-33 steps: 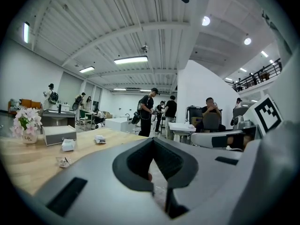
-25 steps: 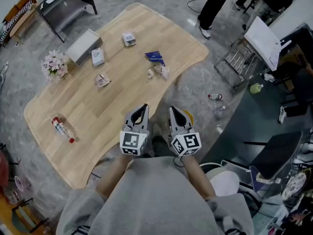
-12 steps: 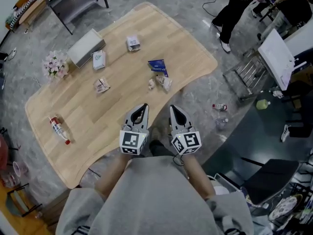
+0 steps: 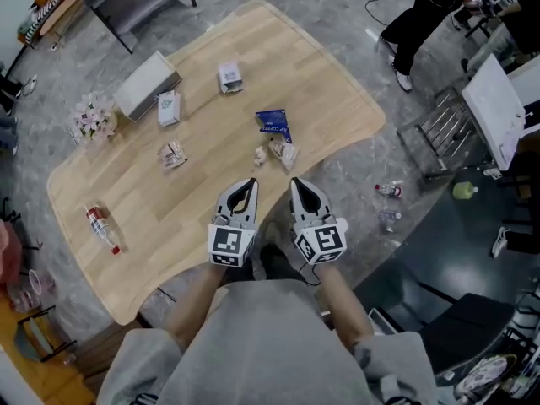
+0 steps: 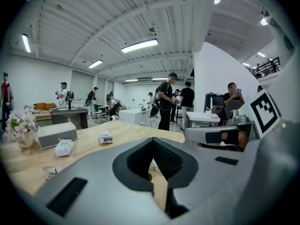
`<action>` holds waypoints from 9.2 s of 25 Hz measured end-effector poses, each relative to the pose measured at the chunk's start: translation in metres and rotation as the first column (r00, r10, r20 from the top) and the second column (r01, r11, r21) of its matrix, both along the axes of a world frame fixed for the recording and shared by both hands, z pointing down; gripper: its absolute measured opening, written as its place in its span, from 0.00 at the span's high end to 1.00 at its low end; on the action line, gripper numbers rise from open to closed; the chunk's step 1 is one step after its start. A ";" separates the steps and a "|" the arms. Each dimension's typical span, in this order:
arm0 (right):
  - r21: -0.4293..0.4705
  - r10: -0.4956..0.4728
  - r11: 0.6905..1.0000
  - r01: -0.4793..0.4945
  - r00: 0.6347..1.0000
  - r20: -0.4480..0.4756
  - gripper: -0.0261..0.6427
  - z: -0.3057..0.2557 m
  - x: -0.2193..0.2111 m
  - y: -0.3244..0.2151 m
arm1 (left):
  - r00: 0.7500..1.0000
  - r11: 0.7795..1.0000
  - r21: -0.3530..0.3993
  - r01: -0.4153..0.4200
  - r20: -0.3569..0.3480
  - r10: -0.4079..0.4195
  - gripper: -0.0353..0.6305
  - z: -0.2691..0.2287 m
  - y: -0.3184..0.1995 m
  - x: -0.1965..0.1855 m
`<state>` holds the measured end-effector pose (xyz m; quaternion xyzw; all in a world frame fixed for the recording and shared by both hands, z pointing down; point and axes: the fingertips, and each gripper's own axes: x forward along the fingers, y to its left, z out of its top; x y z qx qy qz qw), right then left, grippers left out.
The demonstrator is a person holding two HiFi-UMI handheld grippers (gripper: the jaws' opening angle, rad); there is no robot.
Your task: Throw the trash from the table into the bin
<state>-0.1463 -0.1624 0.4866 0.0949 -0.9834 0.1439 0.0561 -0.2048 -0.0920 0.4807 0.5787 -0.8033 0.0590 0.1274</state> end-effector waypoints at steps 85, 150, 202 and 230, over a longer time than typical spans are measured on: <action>0.123 0.121 0.987 -0.104 0.982 -0.142 0.95 -0.008 -0.001 -0.021 | 0.998 0.998 0.042 -0.055 0.032 0.054 0.94 -0.017 -0.026 0.003; 0.078 0.644 0.764 -0.640 0.748 -0.159 0.95 0.034 0.339 0.011 | 0.785 0.785 -0.038 -0.619 -0.004 0.619 0.94 0.033 -0.033 0.303; -0.215 0.525 0.726 -0.654 0.728 -0.441 0.95 0.498 0.290 0.007 | 0.702 0.674 -0.198 -0.712 -0.178 0.689 0.94 0.372 -0.022 0.291; -0.232 0.491 0.749 -0.621 0.755 -0.436 0.95 0.496 0.287 0.011 | 0.740 0.709 -0.215 -0.672 -0.183 0.647 0.94 0.370 -0.021 0.274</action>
